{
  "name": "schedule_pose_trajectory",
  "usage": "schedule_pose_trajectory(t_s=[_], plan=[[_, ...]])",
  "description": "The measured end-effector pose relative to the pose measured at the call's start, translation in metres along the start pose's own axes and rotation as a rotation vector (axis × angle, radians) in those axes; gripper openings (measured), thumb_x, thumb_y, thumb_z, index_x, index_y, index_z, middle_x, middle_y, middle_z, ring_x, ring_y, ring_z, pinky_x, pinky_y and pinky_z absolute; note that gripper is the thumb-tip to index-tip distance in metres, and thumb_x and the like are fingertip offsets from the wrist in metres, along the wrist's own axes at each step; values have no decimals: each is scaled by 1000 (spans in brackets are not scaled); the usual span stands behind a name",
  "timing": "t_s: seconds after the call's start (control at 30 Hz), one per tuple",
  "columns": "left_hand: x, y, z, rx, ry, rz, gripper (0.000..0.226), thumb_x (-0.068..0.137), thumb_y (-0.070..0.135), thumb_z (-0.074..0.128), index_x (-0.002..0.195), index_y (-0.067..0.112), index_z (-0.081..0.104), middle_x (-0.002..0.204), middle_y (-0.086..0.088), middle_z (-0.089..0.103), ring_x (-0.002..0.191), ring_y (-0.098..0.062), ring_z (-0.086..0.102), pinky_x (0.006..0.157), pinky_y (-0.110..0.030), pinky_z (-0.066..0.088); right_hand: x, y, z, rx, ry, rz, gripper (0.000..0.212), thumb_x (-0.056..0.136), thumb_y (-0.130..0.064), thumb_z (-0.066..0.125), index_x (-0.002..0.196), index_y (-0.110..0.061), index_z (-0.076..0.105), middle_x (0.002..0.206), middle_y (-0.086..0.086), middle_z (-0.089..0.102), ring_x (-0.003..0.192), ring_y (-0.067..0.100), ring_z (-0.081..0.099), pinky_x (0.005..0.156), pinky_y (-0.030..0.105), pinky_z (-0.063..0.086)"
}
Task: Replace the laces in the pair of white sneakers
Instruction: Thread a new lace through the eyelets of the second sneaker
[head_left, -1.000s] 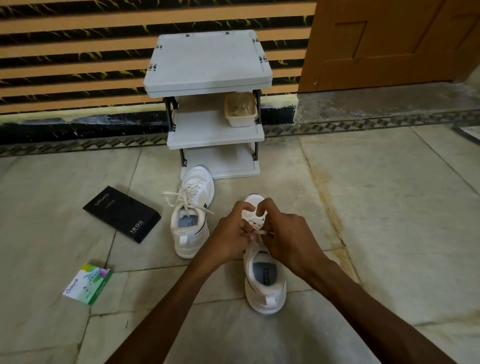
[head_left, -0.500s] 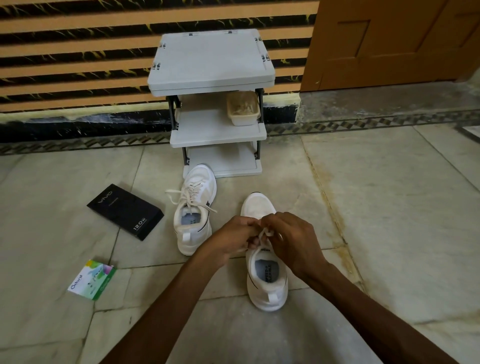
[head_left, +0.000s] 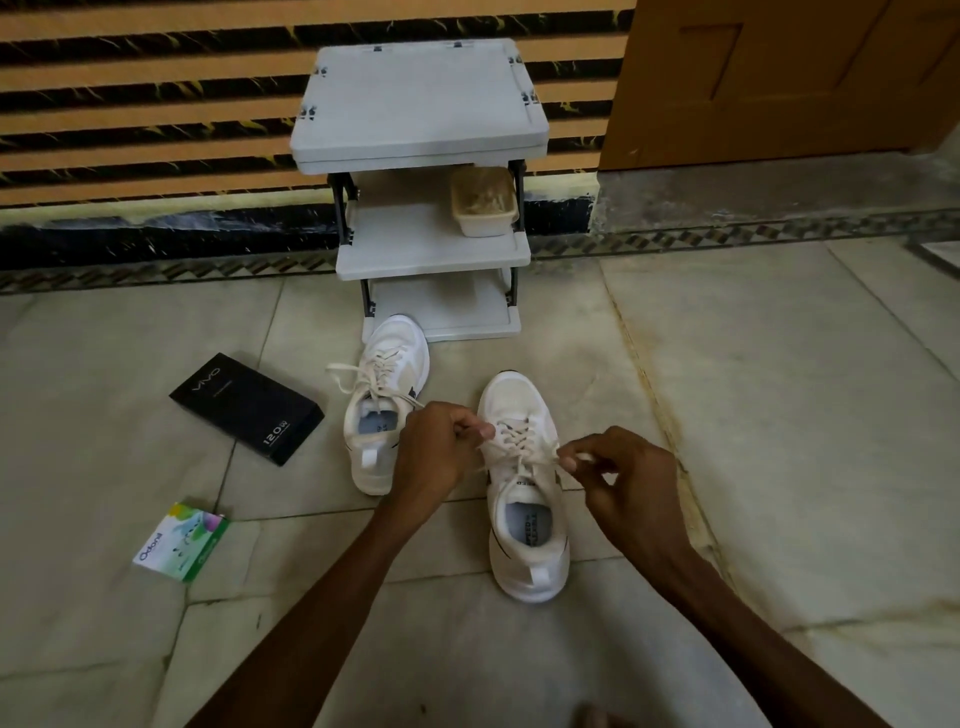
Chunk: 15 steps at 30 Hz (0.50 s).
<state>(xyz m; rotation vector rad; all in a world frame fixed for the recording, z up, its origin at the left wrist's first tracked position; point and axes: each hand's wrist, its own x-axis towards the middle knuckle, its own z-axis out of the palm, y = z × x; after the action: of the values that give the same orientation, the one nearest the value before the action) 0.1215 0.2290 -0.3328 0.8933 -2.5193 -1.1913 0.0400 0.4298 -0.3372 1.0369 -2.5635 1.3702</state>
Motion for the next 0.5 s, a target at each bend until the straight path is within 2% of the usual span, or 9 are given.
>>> schedule_pose_trajectory(t_s=[0.13,0.2,0.3,0.37,0.43,0.5], plan=[[-5,1,0,66,63,47,27,85,17,72,64,28,60,57,21,53,55,9,49,54,-4,33,-12,6,-5,165,-34,150,17,76,-11,81,79,-27,76,71,-13,70,69,2,66,61,13,48],[-6,3,0,76,57,43,25,86,16,71,66,27,60,59,20,55,56,8,49,54,-4,34,-12,6,-9,297,-85,180,5,80,-16,78,78,-20,77,71,-9,72,66,5,68,61,15,51],[-6,5,1,97,17,14,22,85,13,70,67,23,62,61,17,63,56,3,54,52,-5,36,-5,-4,-13,489,-171,275,12,87,-21,69,83,-12,76,72,3,72,62,17,68,57,28,57],[-6,8,2,130,-7,32,17,83,11,71,69,17,64,63,14,66,61,-5,61,53,-5,37,1,-13,-11,592,-201,383,15,93,-14,62,85,-9,74,74,7,72,63,22,67,54,28,56],[-5,10,4,144,-19,48,13,84,13,72,72,11,66,73,6,71,71,-11,64,58,-6,39,7,-22,-8,672,-246,459,22,98,-16,54,86,-7,70,81,7,73,64,21,66,51,25,51],[-2,12,6,284,-41,40,14,87,21,71,83,8,68,88,0,73,83,-17,67,69,-16,48,12,-30,-4,759,-303,505,30,103,-23,46,84,-9,64,87,8,73,60,19,64,48,24,47]])
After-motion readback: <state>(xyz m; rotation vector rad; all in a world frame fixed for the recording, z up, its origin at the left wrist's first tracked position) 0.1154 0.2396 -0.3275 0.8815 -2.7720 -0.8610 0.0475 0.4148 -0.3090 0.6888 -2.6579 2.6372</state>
